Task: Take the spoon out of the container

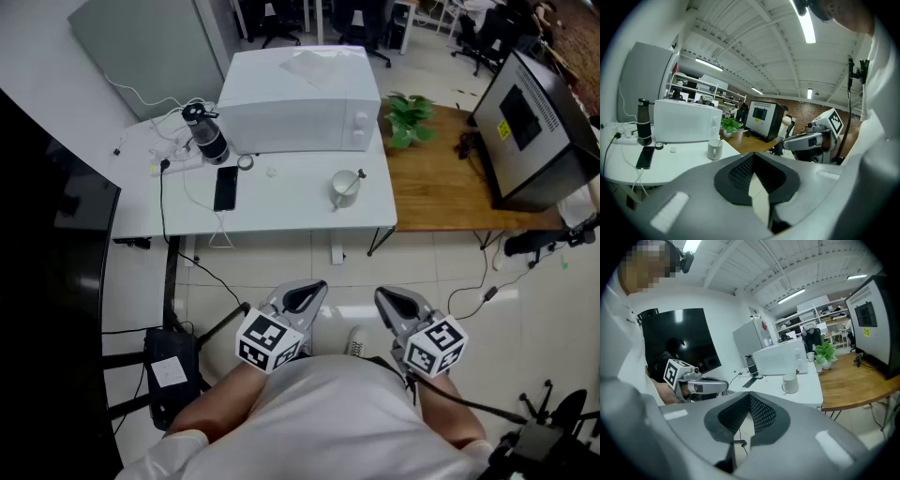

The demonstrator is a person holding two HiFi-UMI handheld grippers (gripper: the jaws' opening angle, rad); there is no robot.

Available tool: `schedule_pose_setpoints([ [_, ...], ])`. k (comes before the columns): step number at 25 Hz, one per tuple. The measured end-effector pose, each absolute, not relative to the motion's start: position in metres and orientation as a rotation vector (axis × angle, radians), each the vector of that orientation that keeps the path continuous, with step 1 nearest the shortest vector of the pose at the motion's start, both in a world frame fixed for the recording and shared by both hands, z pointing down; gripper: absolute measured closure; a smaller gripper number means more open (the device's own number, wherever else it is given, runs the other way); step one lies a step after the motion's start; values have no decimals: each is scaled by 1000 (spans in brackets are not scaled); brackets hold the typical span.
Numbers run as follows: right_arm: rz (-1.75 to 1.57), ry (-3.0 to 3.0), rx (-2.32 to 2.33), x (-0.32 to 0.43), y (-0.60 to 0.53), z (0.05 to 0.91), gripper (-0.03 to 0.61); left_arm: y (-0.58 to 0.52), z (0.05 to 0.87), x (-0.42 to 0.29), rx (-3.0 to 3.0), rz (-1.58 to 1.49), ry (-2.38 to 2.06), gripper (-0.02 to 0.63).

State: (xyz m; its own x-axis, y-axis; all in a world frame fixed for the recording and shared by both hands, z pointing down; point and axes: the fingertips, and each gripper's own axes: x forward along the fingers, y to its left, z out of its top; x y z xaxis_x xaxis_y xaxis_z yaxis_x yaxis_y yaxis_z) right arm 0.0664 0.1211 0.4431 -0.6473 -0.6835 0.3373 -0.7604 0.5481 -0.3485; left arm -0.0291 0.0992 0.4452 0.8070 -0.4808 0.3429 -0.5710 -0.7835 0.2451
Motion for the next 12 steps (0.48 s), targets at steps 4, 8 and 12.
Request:
schedule_pose_setpoints([
  [4, 702, -2618, 1238, 58, 120, 442, 572, 98, 444, -33, 2666, 367, -784, 609],
  [8, 692, -2607, 1258, 50, 120, 441, 572, 99, 444, -39, 2688, 358, -765, 609],
  [12, 681, -2591, 1300, 41, 119, 438, 572, 94, 443, -51, 2696, 340, -746, 609],
])
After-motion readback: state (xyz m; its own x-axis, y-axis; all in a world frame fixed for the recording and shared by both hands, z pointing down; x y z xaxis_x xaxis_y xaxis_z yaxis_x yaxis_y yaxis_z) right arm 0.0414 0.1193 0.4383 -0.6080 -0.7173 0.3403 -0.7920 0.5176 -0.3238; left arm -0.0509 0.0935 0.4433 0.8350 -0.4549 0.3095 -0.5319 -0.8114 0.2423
